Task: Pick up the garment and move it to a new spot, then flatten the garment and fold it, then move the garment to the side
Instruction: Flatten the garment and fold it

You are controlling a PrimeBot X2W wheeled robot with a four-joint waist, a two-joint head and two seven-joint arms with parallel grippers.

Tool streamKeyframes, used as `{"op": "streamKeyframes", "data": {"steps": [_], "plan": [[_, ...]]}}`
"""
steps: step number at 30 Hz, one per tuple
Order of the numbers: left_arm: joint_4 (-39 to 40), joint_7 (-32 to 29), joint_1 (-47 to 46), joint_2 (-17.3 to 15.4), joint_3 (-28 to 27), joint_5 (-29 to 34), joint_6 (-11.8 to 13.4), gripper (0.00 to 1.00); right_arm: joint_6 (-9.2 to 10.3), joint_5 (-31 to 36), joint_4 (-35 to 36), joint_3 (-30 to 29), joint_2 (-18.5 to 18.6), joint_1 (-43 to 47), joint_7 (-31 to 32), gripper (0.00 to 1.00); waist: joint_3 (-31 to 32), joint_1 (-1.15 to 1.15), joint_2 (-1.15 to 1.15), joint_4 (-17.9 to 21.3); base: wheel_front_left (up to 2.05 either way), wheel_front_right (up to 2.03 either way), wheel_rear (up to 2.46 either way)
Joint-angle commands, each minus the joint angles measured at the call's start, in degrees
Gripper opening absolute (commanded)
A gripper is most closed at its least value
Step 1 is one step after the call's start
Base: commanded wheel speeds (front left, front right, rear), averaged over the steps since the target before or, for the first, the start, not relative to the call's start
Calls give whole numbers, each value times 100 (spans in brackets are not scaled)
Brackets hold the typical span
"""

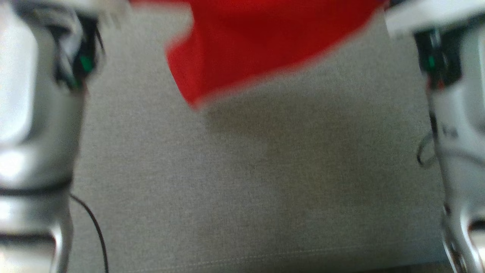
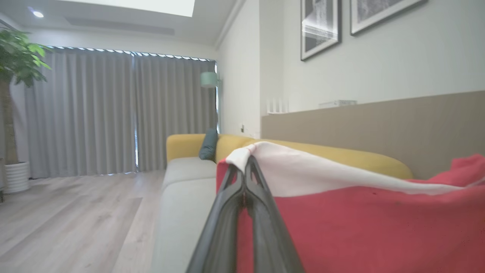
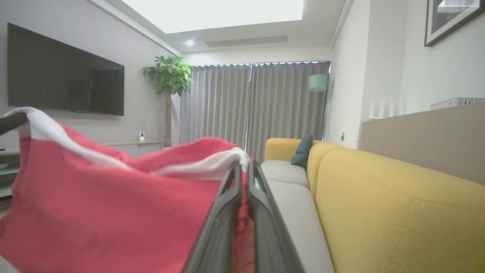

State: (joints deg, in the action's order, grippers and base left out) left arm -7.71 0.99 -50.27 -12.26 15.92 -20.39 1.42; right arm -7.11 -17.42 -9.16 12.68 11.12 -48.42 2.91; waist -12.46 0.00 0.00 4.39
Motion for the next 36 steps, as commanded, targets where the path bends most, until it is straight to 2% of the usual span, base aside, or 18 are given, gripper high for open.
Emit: {"op": "streamKeyframes", "data": {"steps": [1, 2, 3, 6, 9, 12, 16, 20, 28, 36], "plan": [[-282, 228, -711, -132, -278, 106, -8, 0, -37, 234, -424, 56, -276, -546, -355, 0, -318, 0, 0, 68, 0, 0, 0], [-559, 359, -963, -101, -284, 140, -16, 0, -37, 367, -797, 15, -387, -783, -557, 0, -369, 0, 0, 66, 0, 0, 0], [-559, 359, -963, -101, -284, 140, -16, 0, -37, 367, -797, 15, -387, -783, -557, 0, -369, 0, 0, 66, 0, 0, 0], [-1319, 723, -1502, 40, -303, 152, -34, 0, -37, 726, -1809, -177, -649, -1282, -1115, 0, -548, 0, 0, 18, 0, 0, 0], [-2065, 1067, -1632, 303, -228, 68, -138, 0, -37, 1053, -2897, -350, -792, -1521, -1572, 0, -824, 0, 0, -119, 0, 0, 0], [-2334, 1234, -1429, 455, -152, -3, -280, 0, -37, 1134, -3456, -304, -817, -1436, -1711, 0, -1012, 0, 0, -232, 0, 0, 0], [-2346, 1362, -1034, 511, -158, -78, -452, 0, -37, 864, -3690, -188, -822, -1151, -1781, 0, -1103, 0, 0, -297, 0, 0, 0], [-1955, 1394, -538, 482, -306, -147, -536, 0, -37, 577, -3183, -391, -823, -731, -1788, 0, -1068, 0, 0, -248, 0, 0, 0], [-398, 1399, 1128, 488, -635, -89, -614, 0, -37, 363, -1730, -390, -824, 755, -1789, 0, -647, 0, 0, -156, 0, 0, 0], [908, 1400, 3122, 591, -437, -26, -658, 0, -37, 546, -397, -269, -824, 2674, -1790, 0, 86, 0, 0, -278, 0, 0, 0]]}}
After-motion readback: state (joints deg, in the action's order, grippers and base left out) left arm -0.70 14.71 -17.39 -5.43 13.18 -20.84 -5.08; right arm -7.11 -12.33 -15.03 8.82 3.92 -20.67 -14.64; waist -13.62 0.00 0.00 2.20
